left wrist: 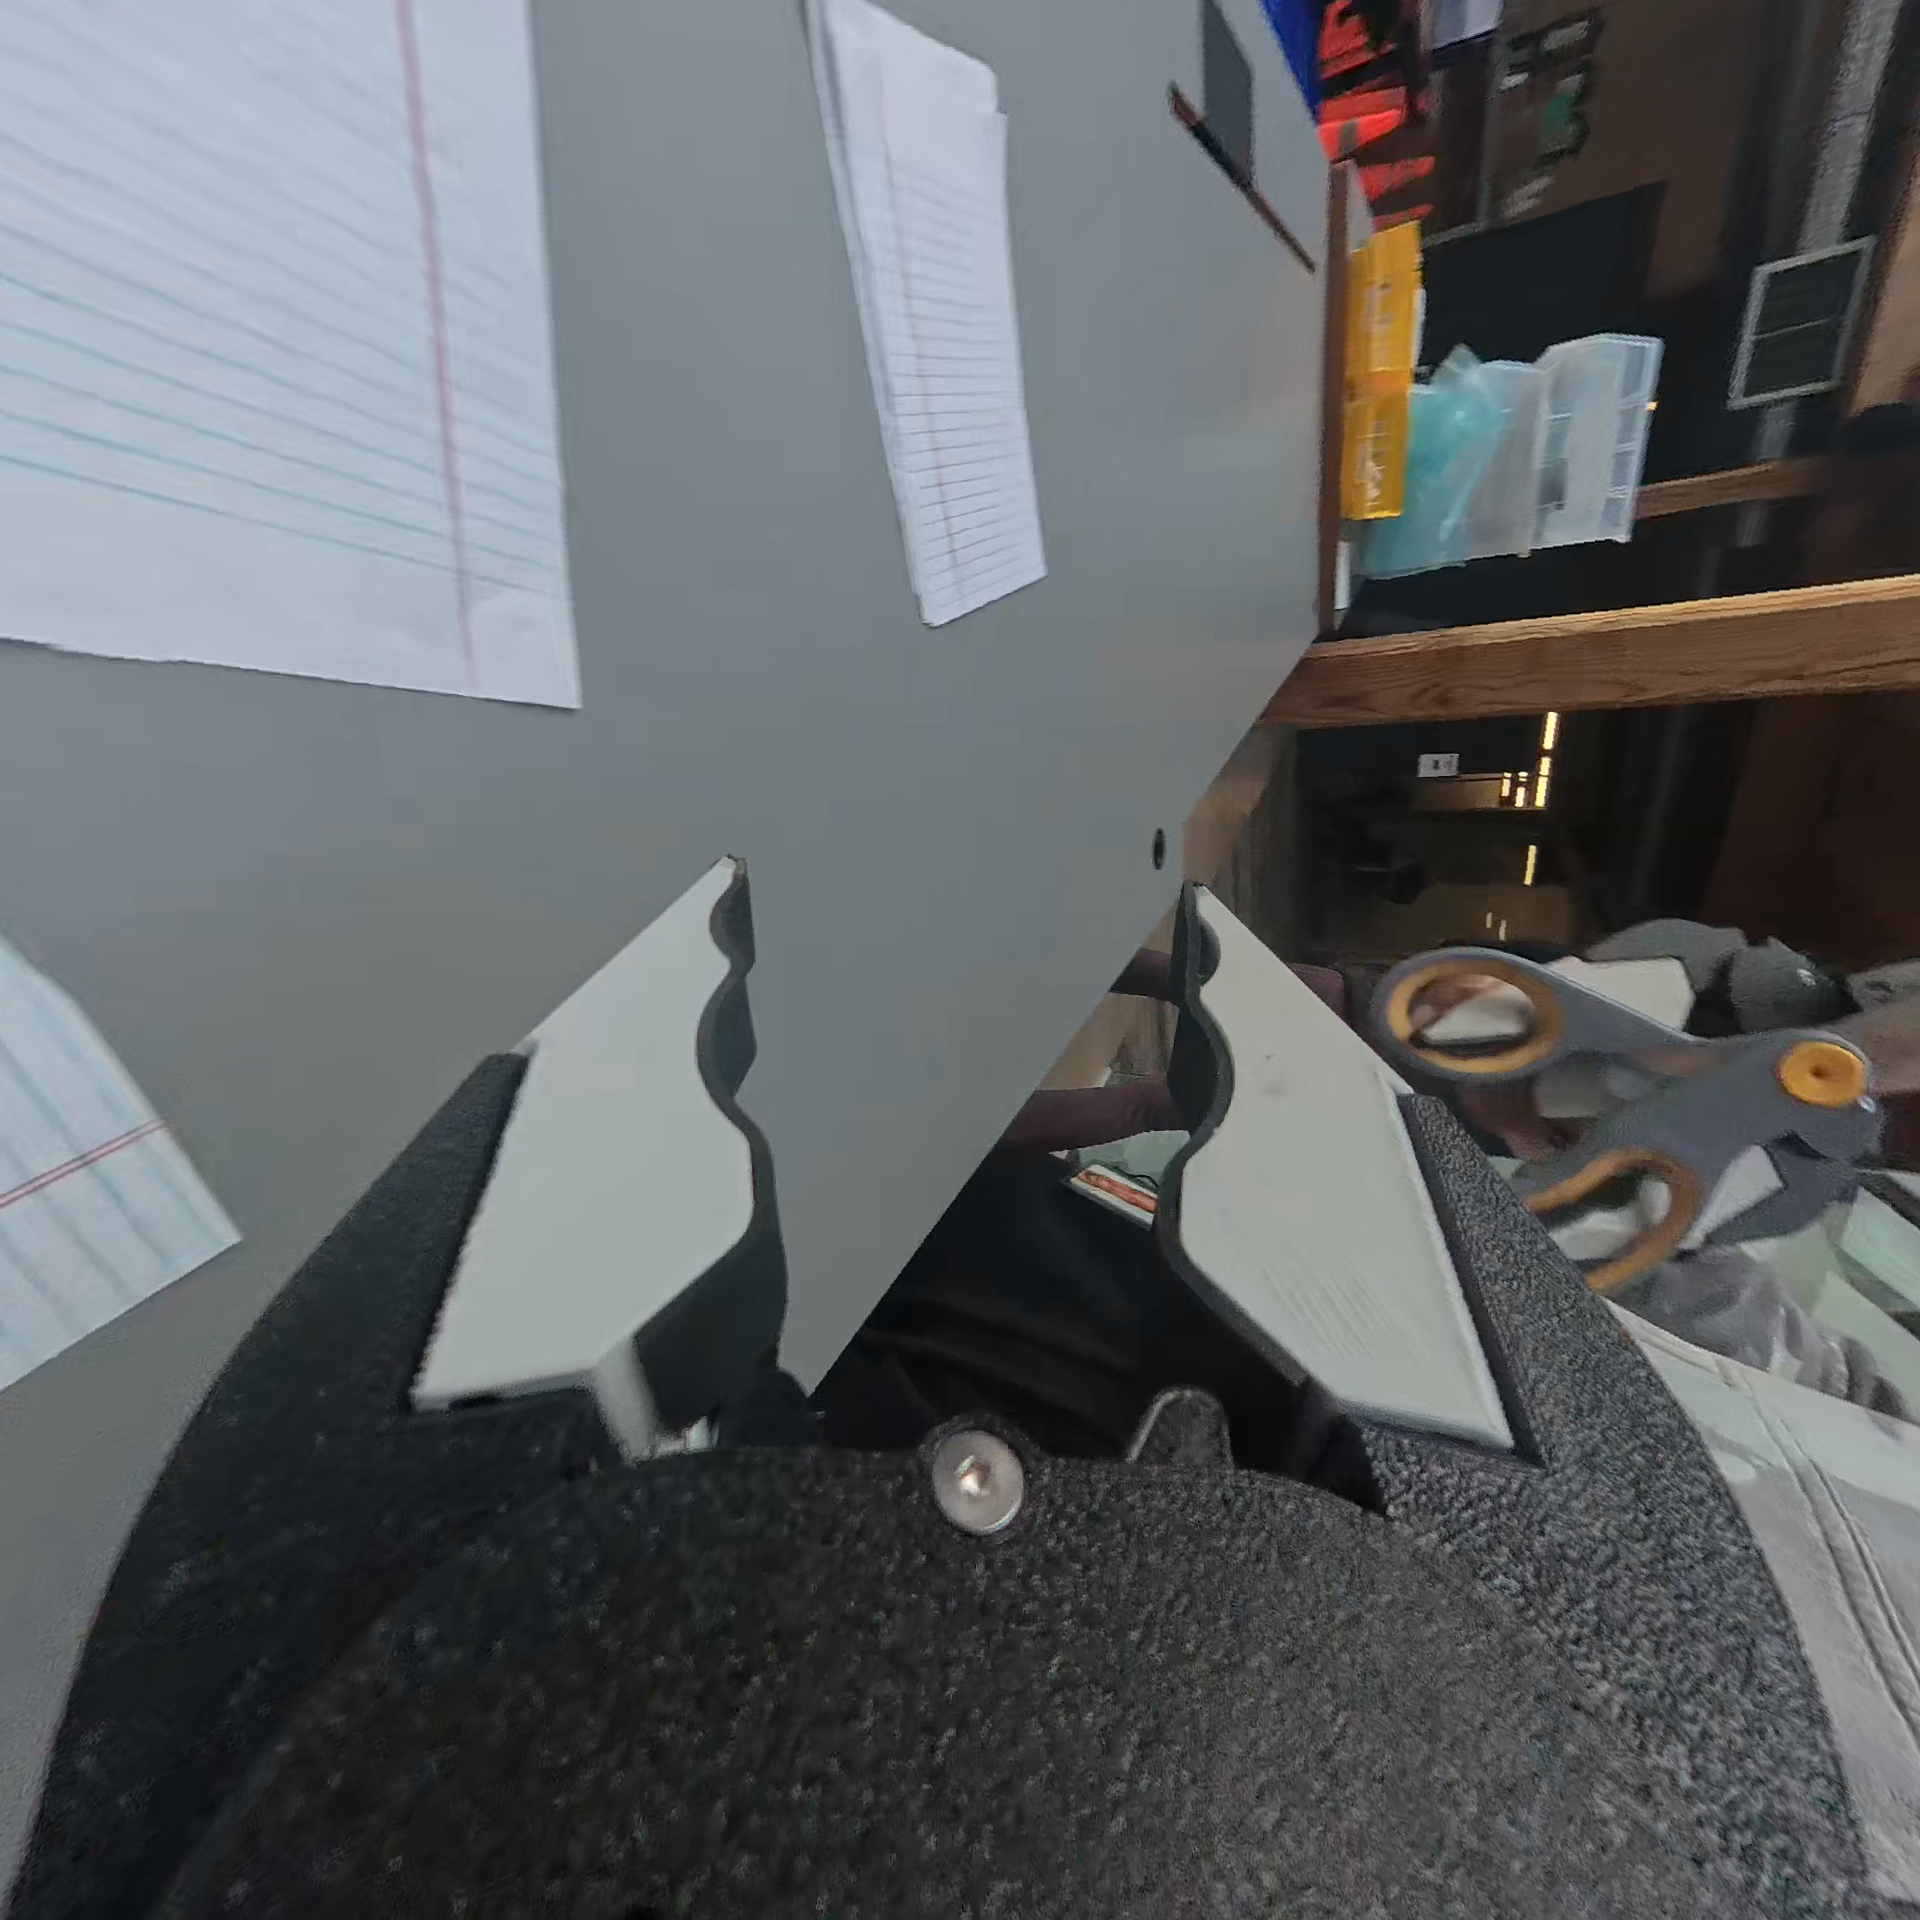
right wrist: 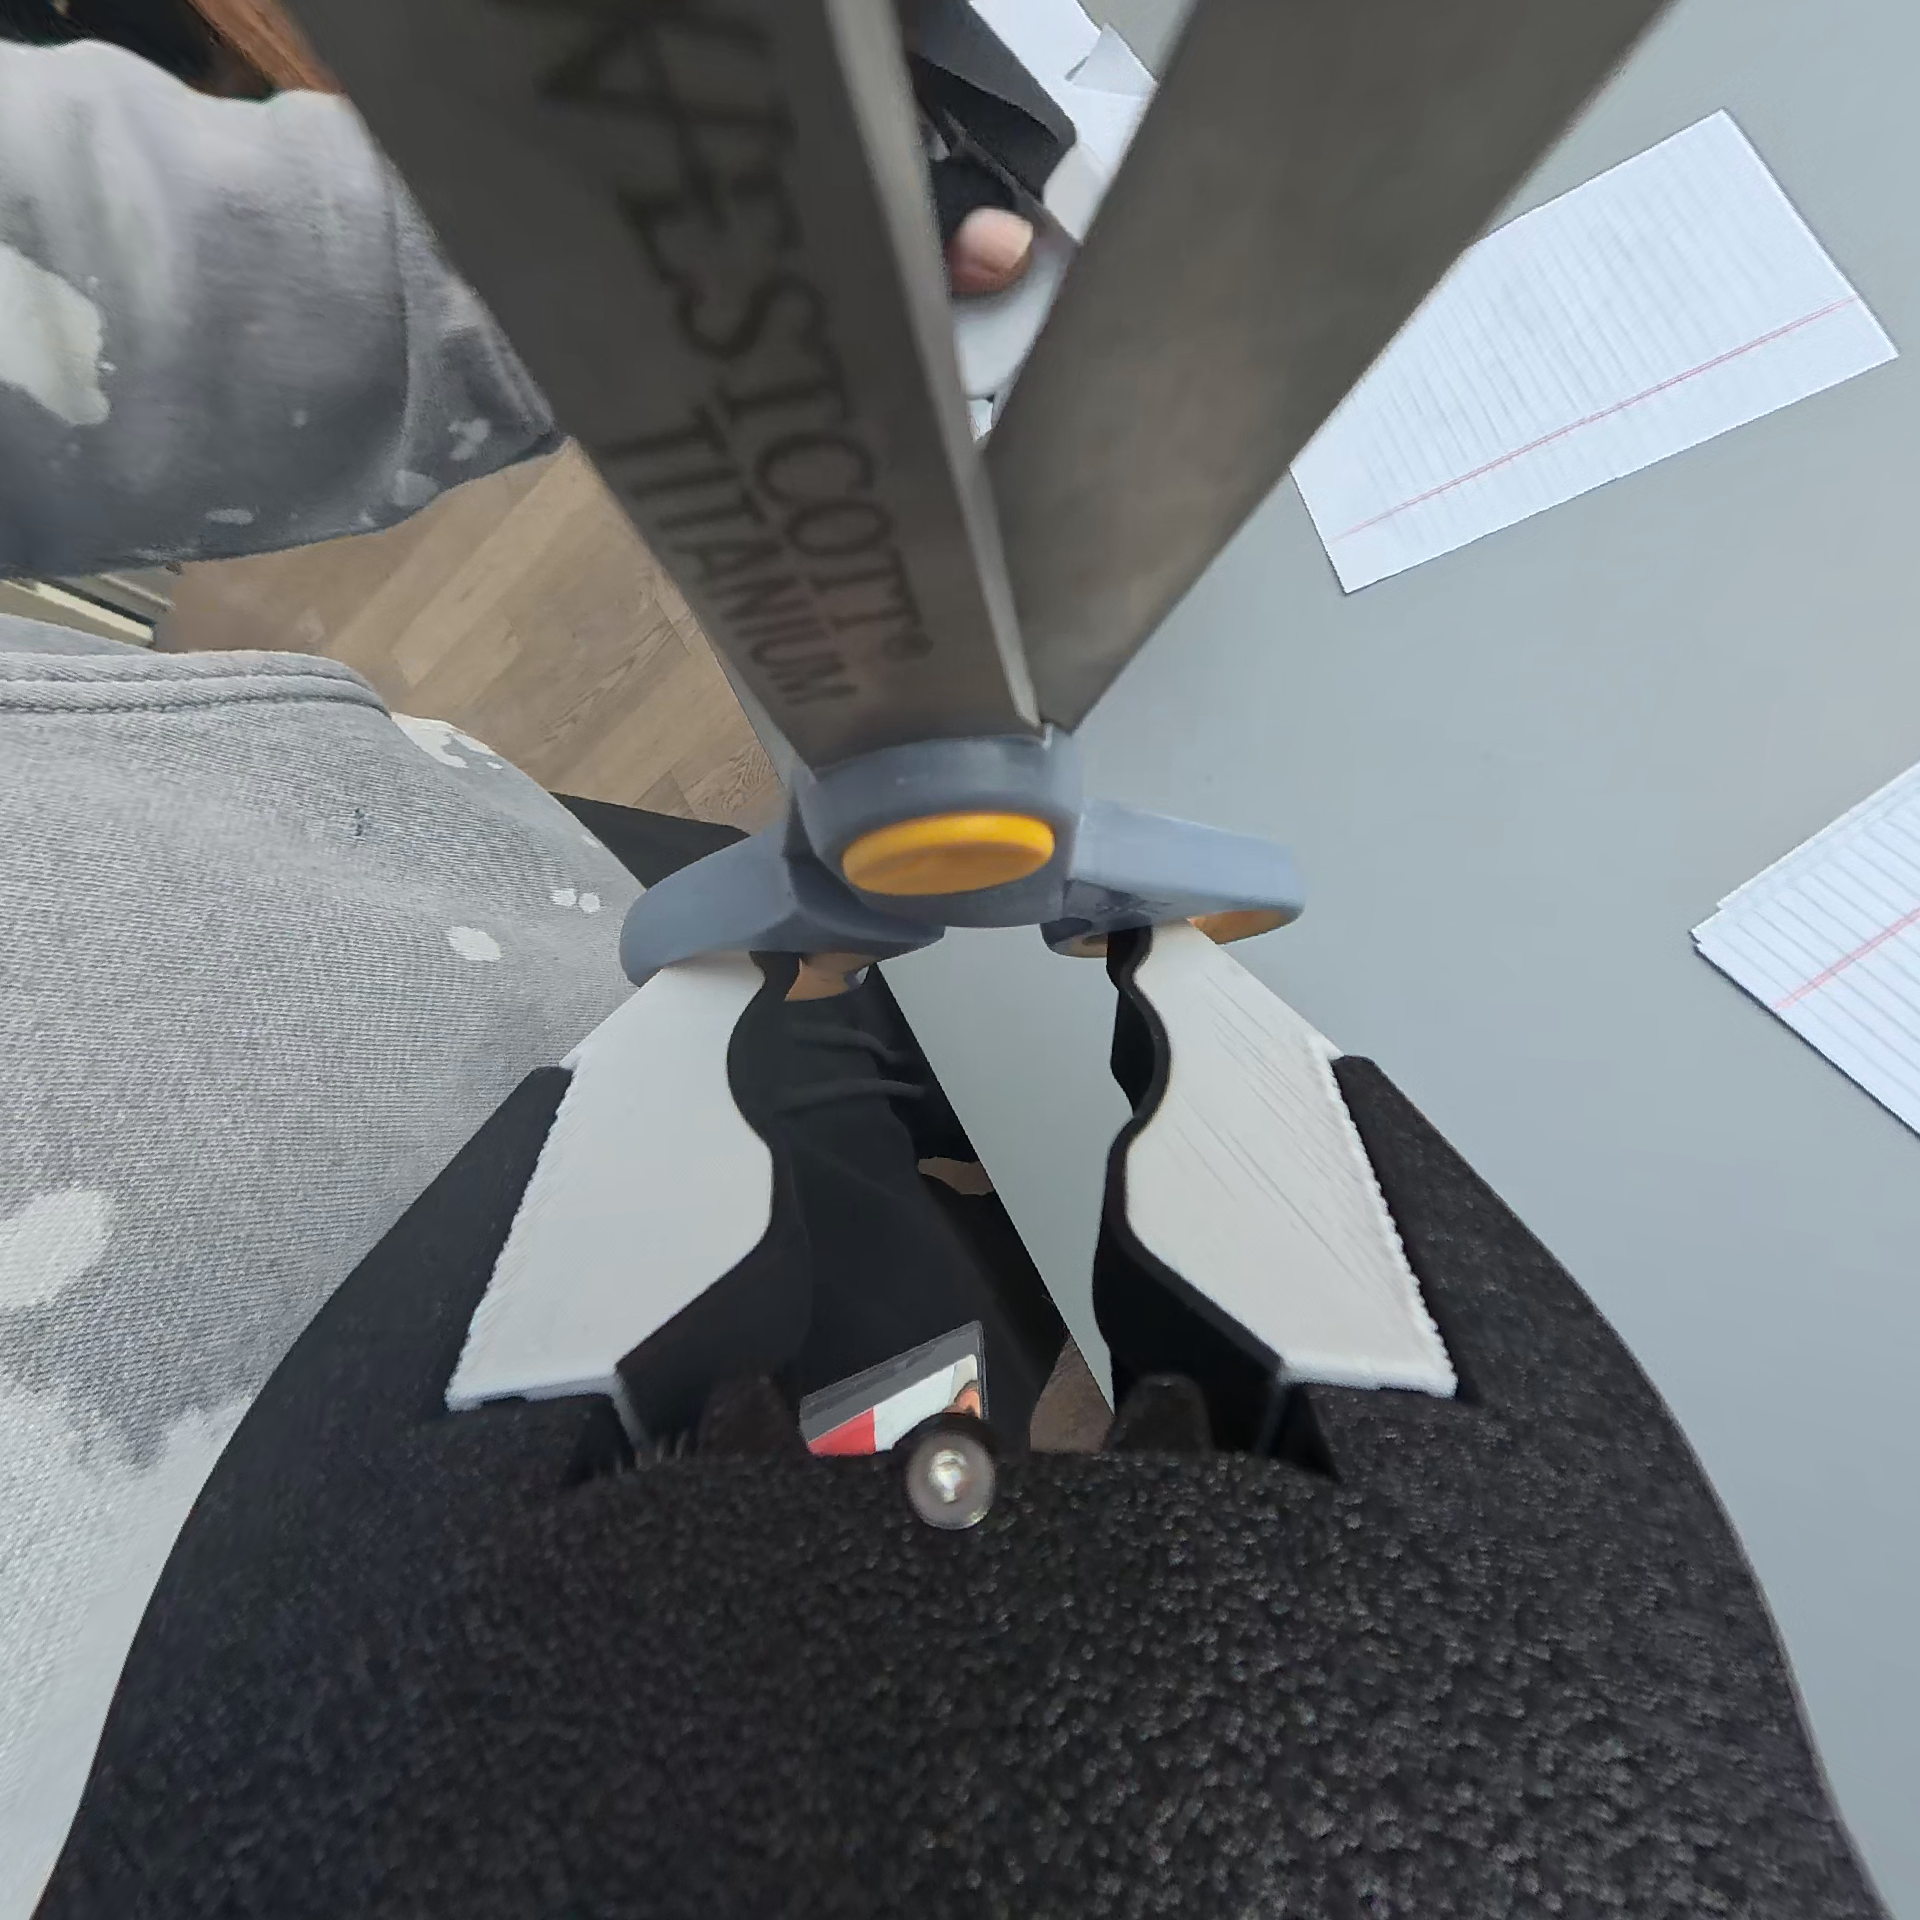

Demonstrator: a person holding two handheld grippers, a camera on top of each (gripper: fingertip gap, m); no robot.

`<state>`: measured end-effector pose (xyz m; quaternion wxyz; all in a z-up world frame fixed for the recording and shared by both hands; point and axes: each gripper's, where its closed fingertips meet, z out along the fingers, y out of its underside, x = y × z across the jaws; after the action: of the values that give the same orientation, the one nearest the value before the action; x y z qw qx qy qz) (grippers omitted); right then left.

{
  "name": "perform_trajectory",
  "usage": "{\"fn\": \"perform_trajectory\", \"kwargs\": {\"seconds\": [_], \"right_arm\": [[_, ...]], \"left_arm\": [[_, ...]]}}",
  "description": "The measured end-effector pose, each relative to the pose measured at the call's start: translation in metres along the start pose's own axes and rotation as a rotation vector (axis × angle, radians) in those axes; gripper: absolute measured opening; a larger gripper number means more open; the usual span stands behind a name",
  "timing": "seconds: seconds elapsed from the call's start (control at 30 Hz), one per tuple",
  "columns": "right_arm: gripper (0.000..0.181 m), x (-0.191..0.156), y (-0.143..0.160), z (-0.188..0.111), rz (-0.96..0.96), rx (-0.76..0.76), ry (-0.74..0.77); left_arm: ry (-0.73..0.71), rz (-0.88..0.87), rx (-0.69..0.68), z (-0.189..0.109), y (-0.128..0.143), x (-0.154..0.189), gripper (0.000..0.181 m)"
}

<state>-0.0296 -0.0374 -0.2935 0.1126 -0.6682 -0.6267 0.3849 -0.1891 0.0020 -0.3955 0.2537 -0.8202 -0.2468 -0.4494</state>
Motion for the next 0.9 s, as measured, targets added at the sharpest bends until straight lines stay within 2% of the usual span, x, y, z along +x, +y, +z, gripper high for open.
{"fn": "perform_trajectory", "kwargs": {"seconds": [0.07,0.2,0.27,0.37,0.47,0.53,0.6,0.7,0.8,0.9], "right_arm": [[0.060,0.004,0.000,0.002,0.014,0.002,0.006],[0.060,0.015,-0.003,0.005,0.054,0.004,0.038],[0.059,0.023,-0.003,0.006,0.071,-0.007,0.069],[0.059,0.033,-0.001,0.006,0.082,-0.038,0.123],[0.059,0.038,0.001,0.007,0.083,-0.062,0.163],[0.058,0.035,-0.002,0.007,0.080,-0.041,0.151],[0.058,0.035,-0.003,0.004,0.086,-0.011,0.162],[0.055,0.037,-0.011,-0.009,0.091,0.089,0.171],[0.056,0.039,-0.014,-0.027,0.098,0.180,0.192],[0.061,0.044,-0.003,-0.038,0.086,0.197,0.214]], "left_arm": [[0.133,0.073,0.049,-0.003,0.009,0.047,0.074],[0.356,0.206,0.058,-0.004,0.046,0.142,0.063],[0.395,0.240,0.028,0.002,0.063,0.175,0.063],[0.444,0.231,0.014,0.013,0.074,0.213,0.061],[0.301,0.320,0.018,0.035,0.077,0.215,0.057],[0.165,0.355,0.047,0.046,0.070,0.202,0.037],[0.093,0.329,0.067,0.053,0.064,0.189,0.020],[0.181,0.179,0.099,0.054,0.061,0.184,0.013],[0.136,0.145,0.127,0.057,0.062,0.170,0.013],[0.213,0.042,0.146,0.058,0.061,0.175,0.013]]}}
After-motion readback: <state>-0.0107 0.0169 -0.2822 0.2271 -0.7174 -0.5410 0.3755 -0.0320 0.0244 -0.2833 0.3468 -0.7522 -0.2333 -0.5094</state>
